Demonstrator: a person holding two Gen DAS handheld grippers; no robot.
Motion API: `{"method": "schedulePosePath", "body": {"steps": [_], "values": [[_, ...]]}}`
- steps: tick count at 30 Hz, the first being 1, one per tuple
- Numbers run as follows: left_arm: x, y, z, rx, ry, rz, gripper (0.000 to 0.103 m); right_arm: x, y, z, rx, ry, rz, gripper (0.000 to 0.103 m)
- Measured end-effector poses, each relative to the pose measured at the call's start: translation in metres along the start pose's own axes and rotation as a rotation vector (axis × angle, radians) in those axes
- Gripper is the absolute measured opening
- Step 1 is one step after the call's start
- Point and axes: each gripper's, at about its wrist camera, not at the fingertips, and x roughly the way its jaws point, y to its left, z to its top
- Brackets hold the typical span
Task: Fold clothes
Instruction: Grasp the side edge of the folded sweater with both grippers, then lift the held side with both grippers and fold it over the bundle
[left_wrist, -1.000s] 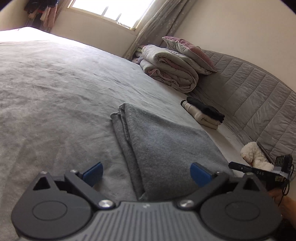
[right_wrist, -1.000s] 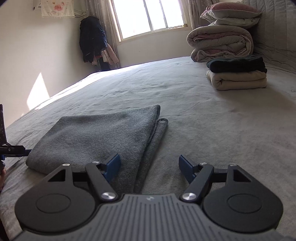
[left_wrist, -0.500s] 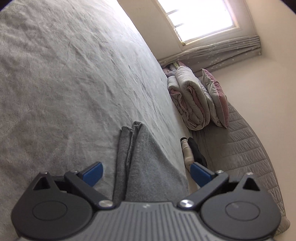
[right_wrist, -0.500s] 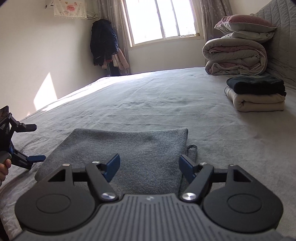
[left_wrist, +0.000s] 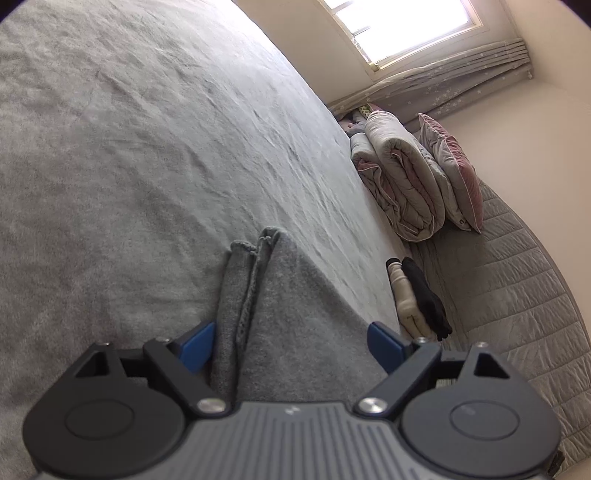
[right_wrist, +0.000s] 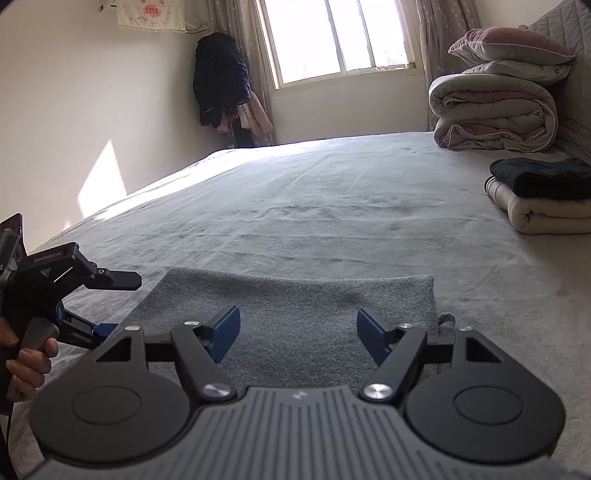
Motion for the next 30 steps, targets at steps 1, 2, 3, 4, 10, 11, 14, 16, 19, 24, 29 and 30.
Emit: {"method": "schedulePosePath", "body": {"steps": [1, 2, 3, 4, 10, 11, 14, 16, 19, 24, 29, 30], "values": [[0.002, -0.001, 0.000, 0.005, 0.000, 0.002, 0.086, 0.002, 0.002, 0.001, 0.001, -0.001, 0.002, 0.074], [0.003, -0.001, -0.001, 0.011, 0.000, 0.005, 0.085, 0.004, 0.003, 0.003, 0.001, -0.001, 0.005, 0.074], [0.005, -0.002, -0.001, 0.016, -0.001, 0.007, 0.084, 0.006, 0.005, 0.004, -0.001, 0.000, 0.007, 0.073], [0.006, -0.003, -0.002, 0.022, -0.001, 0.010, 0.082, 0.008, 0.007, 0.005, -0.004, 0.000, 0.010, 0.072], [0.002, 0.000, -0.001, 0.065, 0.021, 0.103, 0.042, 0.019, 0.016, 0.006, -0.016, 0.032, 0.031, 0.046], [0.000, 0.000, -0.001, 0.074, 0.021, 0.112, 0.039, 0.022, 0.016, 0.005, -0.015, 0.057, 0.035, 0.041], [-0.004, 0.001, -0.002, 0.088, 0.024, 0.122, 0.025, 0.032, 0.016, 0.001, -0.003, 0.145, 0.045, 0.018], [-0.007, -0.002, -0.002, 0.083, 0.027, 0.110, 0.021, 0.040, 0.014, -0.005, 0.009, 0.214, 0.049, 0.013], [-0.012, -0.009, 0.000, 0.087, 0.031, 0.091, 0.020, 0.047, 0.010, -0.011, 0.022, 0.238, 0.058, 0.012], [-0.016, -0.030, -0.002, 0.067, 0.037, 0.094, 0.020, 0.043, 0.003, -0.008, 0.084, 0.231, 0.079, 0.011], [-0.014, -0.048, -0.004, -0.006, 0.067, 0.095, 0.019, 0.032, -0.005, -0.002, 0.160, 0.226, 0.113, 0.024], [-0.013, -0.051, -0.004, -0.029, 0.075, 0.097, 0.019, 0.029, -0.008, -0.001, 0.179, 0.228, 0.118, 0.025]]}}
